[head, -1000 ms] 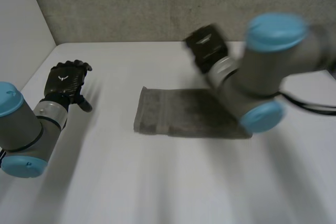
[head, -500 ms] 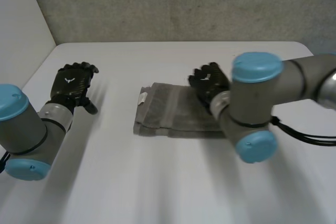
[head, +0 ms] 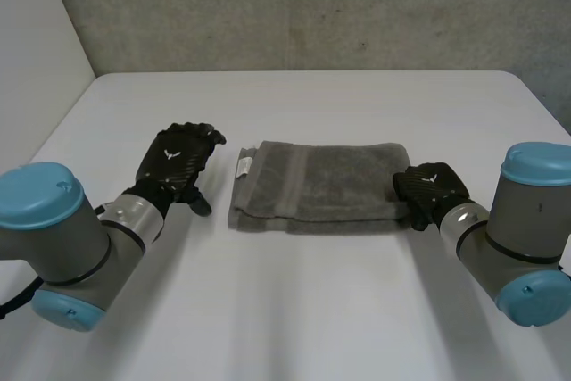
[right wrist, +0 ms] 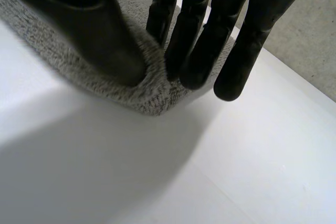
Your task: Fold the towel.
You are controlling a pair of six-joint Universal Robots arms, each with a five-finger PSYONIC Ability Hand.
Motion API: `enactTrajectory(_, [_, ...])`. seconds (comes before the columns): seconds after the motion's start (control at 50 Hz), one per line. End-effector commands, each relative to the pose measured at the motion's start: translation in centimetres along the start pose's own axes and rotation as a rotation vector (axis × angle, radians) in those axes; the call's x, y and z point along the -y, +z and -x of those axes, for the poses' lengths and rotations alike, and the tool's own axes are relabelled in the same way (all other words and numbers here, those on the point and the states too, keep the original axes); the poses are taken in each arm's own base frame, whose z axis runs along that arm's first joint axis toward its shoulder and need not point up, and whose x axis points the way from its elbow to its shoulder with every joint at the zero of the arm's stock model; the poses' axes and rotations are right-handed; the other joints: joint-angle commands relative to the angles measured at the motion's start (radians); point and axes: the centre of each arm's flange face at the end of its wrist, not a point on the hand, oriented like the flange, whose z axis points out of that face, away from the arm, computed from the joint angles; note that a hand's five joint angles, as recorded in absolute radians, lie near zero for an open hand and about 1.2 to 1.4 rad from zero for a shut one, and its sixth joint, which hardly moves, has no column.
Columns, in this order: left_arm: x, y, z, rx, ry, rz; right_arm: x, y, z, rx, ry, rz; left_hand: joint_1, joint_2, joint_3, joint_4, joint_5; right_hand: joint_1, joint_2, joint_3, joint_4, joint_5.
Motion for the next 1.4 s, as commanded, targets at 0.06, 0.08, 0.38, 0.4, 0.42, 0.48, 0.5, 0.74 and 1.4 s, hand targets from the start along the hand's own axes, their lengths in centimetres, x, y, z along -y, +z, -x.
enactTrajectory(0.06, [0.0,0.0,0.5,0.015,-0.002,0.001,0.2,0.0,-1.1,-0.027,-0.005,0.003,-0.081,-0.060,-0.063,-0.071,-0.041,0.208,0.178,0.185,0.188,0.189])
enactTrajectory(0.08, [0.0,0.0,0.5,0.015,-0.002,0.001,0.1,0.0,-1.6,-0.037,-0.004,0.007,-0.081,-0.060,-0.063,-0.071,-0.041,0.208,0.178,0.185,0.188,0.189])
enactTrajectory(0.38, [1.1,0.2,0.5,0.016,0.000,-0.032,8.9,-1.0,-5.2,-0.101,-0.132,-0.197,-0.084,-0.063,-0.066,-0.074,-0.044,0.208,0.178,0.185,0.188,0.189])
enactTrajectory(0.4, [1.5,0.2,0.5,0.016,0.002,-0.044,10.5,-1.3,-3.8,-0.056,-0.137,-0.227,-0.084,-0.063,-0.066,-0.074,-0.044,0.208,0.178,0.185,0.188,0.189])
enactTrajectory(0.42, [1.5,0.2,0.5,0.016,0.002,-0.044,11.5,-1.3,-2.0,-0.003,-0.135,-0.245,-0.084,-0.063,-0.066,-0.074,-0.044,0.208,0.178,0.185,0.188,0.189])
enactTrajectory(0.48, [2.5,0.1,0.6,0.020,0.007,-0.070,12.3,-1.1,2.2,0.102,-0.143,-0.263,-0.084,-0.063,-0.066,-0.074,-0.044,0.208,0.178,0.185,0.188,0.189])
enactTrajectory(0.5, [2.9,0.1,0.6,0.021,0.008,-0.081,12.3,-1.1,2.2,0.102,-0.143,-0.263,-0.084,-0.063,-0.066,-0.074,-0.044,0.208,0.178,0.185,0.188,0.189])
enactTrajectory(0.74, [5.0,-0.1,1.0,0.032,0.022,-0.141,7.9,-2.6,12.0,0.356,-0.202,-0.169,-0.087,-0.066,-0.069,-0.077,-0.047,0.208,0.178,0.185,0.188,0.189])
enactTrajectory(1.4, [3.7,6.1,-9.5,-0.255,-0.240,-0.069,8.8,-1.4,-0.1,0.081,0.210,-0.126,-0.052,-0.031,-0.033,-0.041,-0.012,-1.013,-1.044,-1.036,-1.034,-1.033])
